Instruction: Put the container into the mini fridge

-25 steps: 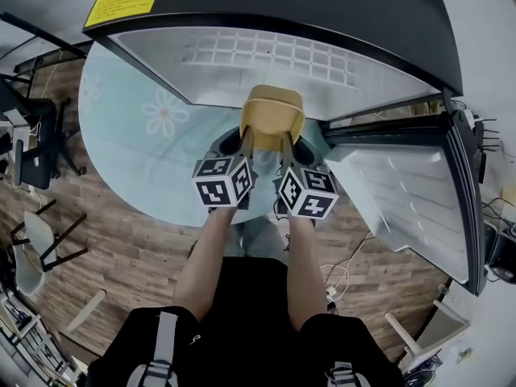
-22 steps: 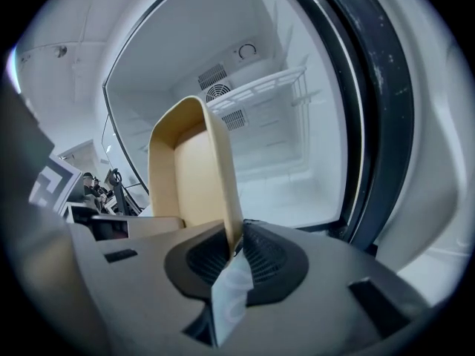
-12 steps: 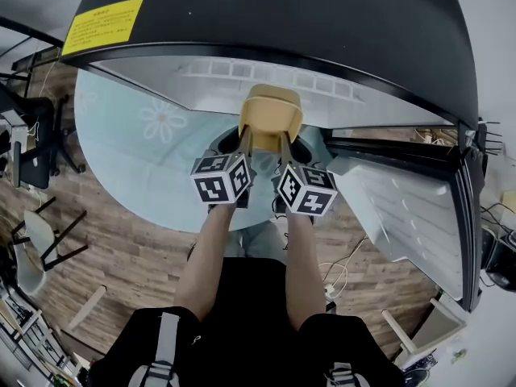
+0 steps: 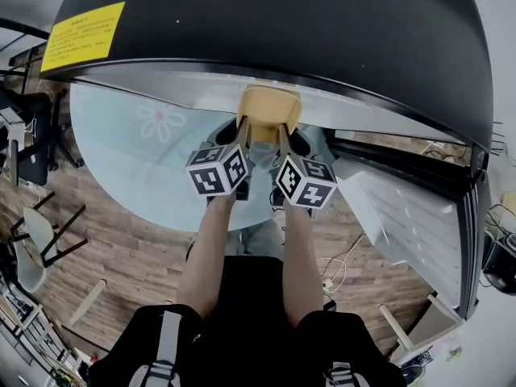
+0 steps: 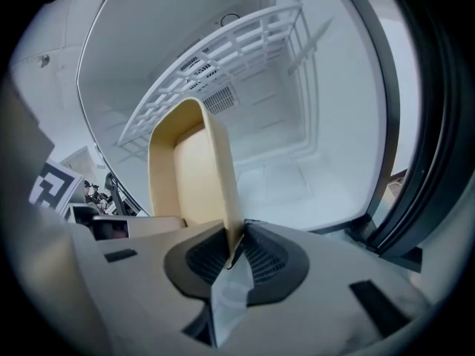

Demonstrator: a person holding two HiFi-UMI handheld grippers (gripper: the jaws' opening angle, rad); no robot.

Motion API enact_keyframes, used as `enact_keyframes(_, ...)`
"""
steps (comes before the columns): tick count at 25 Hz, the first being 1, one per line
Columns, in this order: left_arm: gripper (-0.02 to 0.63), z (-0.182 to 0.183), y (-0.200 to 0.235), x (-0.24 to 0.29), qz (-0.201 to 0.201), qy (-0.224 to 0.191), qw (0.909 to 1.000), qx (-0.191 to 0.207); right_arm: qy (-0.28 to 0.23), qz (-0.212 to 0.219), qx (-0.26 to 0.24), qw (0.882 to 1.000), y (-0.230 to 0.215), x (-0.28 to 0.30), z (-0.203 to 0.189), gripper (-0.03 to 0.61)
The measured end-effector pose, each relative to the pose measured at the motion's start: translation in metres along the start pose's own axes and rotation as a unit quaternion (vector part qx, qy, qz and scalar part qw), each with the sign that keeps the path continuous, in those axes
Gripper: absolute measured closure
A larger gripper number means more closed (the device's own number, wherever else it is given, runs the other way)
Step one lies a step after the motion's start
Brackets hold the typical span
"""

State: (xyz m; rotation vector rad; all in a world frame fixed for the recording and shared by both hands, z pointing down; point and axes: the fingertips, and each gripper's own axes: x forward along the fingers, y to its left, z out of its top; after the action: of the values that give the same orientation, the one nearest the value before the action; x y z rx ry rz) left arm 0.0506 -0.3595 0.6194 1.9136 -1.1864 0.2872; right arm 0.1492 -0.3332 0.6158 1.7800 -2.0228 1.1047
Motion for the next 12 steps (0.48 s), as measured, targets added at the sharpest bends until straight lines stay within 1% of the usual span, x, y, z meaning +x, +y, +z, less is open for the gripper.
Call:
enact_keyframes(3,0.563,0.003,-0.002,0.003,-0.006,-0.008,0.9999,-0.006,-0.008,0.000,0.006,1.000,-0.001,0.002,0.004,0.526)
enact_keyframes(7,0.557,0.008,-0.004,0.010,-0.018,-0.014,0.9997,-0.013,-0.011,-0.010,0.016,1.000,-0.005,0.005,0.009,0.525)
enact_keyframes(10,0.557,0.010,-0.001,0.014,-0.015,-0.014,0.9996,-0.019,-0.016,-0.009,0.029,0.999,-0.007,0.010,0.013,0.520)
enact_keyframes(11,0.548,0.009,0.000,0.015,-0.014,-0.013,0.9996,-0.020,-0.018,-0.008,0.032,0.999,-0.007,0.011,0.014,0.514)
enact_keyframes(12,0.522,0.009,0.001,0.017,-0.014,-0.011,0.9996,-0.023,-0.019,-0.007,0.035,0.999,-0.008,0.012,0.014,0.514)
